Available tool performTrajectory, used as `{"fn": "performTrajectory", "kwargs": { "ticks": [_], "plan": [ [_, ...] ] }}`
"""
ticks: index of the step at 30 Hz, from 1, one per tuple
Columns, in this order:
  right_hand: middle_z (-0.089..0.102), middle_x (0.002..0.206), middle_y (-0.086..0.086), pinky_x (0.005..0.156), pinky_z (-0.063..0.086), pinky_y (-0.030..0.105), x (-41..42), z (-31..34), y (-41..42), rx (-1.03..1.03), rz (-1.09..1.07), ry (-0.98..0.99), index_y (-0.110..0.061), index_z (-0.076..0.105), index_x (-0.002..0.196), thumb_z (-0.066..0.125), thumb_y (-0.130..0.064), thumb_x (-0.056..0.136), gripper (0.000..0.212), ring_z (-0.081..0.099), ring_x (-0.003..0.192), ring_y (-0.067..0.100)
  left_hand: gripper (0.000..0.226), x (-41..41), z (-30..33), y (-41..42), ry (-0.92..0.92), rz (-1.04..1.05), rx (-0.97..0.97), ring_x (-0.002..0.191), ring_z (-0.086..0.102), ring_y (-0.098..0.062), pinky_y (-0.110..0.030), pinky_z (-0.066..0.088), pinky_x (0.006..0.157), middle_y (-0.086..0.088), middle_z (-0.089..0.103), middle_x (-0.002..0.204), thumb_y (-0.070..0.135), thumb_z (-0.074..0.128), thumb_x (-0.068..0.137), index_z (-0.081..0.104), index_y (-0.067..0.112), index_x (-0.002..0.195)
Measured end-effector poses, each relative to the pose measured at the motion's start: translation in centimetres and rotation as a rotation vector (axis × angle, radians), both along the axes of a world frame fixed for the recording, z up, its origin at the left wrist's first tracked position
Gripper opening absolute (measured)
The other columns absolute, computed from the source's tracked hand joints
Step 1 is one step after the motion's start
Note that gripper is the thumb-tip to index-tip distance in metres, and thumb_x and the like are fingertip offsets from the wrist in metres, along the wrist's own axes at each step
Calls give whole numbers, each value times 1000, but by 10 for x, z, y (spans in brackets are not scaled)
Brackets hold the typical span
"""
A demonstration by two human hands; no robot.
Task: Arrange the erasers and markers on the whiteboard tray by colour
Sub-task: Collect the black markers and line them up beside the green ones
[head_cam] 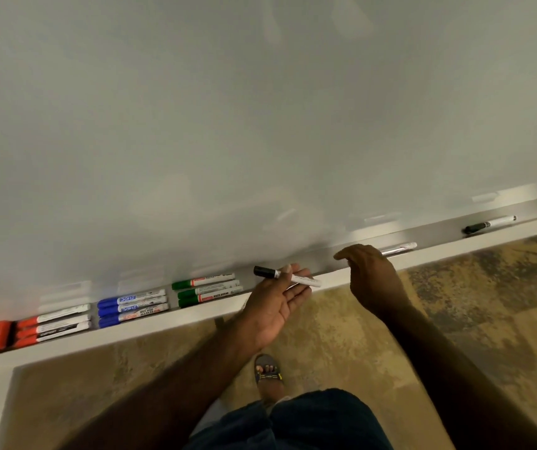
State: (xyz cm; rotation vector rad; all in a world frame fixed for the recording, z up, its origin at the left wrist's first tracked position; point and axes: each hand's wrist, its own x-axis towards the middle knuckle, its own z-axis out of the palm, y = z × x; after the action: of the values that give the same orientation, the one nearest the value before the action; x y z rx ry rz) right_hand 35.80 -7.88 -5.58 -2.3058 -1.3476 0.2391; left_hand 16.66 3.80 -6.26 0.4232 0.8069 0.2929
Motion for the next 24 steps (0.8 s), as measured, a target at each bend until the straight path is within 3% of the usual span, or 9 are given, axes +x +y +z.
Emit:
{"fn": "performTrajectory", "kwargs": {
  "ticks": [3, 9, 15, 19, 24],
  "plan": [
    [74, 112, 5, 96, 49, 35, 24, -7, -11, -41, -57, -74, -14, 75, 113, 54, 19, 72, 57, 62, 110, 27, 37, 7, 1, 0, 1, -18, 9, 122, 68, -32, -42, 54, 105, -21, 68, 134, 21, 49, 108, 55, -4, 134],
    [74, 116, 12, 97, 49, 38, 59, -24, -27, -137, -44, -169, -6, 75, 114, 57, 19, 56, 66, 64, 110, 35, 38, 17, 4, -3, 0, -74, 41, 127, 64, -35, -40, 55, 103, -23, 66, 136, 21, 46, 109, 53, -5, 135],
    [75, 115, 5, 92, 50, 40, 69, -35, -37, -201, -20, -205, -16, 75, 114, 60, 15, 55, 68, 64, 107, 31, 40, 23, 6, -8, -4, -107, 50, 127, 64, -35, -39, 56, 102, -24, 65, 137, 20, 46, 109, 51, -6, 137],
    [71, 114, -1, 86, 35, 38, 66, -36, -40, -241, -43, -275, -21, 73, 115, 65, 13, 60, 65, 56, 105, 27, 39, 27, 8, -11, 16, -140, 62, 119, 69, -30, -38, 57, 99, -24, 67, 134, 20, 48, 108, 53, -6, 136],
    [65, 101, -7, 79, 28, 34, 69, -29, -37, -231, -4, -298, -32, 76, 110, 66, 11, 67, 62, 51, 98, 24, 35, 29, 9, -13, 16, -160, 71, 120, 69, -31, -38, 58, 99, -22, 69, 131, 21, 49, 108, 55, -4, 132]
  ]
}}
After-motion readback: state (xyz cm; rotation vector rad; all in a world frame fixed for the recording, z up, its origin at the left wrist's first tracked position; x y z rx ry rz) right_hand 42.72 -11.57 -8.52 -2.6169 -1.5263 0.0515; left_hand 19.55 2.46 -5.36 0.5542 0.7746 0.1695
